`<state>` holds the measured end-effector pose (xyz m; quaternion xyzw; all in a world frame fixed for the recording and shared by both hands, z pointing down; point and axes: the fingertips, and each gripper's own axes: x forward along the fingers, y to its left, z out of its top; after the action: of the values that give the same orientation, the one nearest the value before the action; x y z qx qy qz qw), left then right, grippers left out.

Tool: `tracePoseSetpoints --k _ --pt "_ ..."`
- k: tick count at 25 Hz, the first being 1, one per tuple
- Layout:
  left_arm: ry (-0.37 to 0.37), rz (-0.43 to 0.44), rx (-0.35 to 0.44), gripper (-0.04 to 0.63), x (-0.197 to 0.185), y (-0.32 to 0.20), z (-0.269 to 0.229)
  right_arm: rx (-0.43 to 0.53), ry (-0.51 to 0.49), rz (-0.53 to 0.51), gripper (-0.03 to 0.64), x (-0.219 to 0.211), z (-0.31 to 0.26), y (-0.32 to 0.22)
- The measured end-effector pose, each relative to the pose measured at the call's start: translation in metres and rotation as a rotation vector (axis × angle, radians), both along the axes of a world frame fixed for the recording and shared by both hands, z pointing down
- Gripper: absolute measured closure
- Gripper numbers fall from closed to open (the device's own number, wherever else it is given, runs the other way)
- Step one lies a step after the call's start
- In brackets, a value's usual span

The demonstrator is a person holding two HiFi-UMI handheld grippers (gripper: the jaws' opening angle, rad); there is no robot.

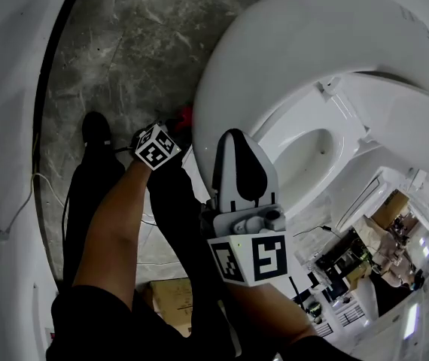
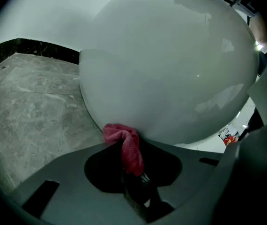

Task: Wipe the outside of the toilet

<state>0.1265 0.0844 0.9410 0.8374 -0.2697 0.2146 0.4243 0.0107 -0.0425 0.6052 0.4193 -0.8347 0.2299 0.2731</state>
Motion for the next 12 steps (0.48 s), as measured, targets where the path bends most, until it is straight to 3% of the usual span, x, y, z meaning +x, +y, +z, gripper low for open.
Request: tracePoseSetpoints --k 6,10,12 --pt "0.070 0.033 -0.150 0.502 0.029 0.055 -0.033 -0.018 -0.020 0.016 0.581 -0.002 -0.011 0.010" --pt "0.228 0.112 -0.238 0.501 0.046 0.091 -0.084 -0.012 -0.054 0.033 0.580 -0.001 -0.033 0.006" --pt "0.267 0.116 -0.258 0.502 0.036 0.098 -0.116 -0.006 -0.067 0.032 0.580 0.004 -0.047 0.001"
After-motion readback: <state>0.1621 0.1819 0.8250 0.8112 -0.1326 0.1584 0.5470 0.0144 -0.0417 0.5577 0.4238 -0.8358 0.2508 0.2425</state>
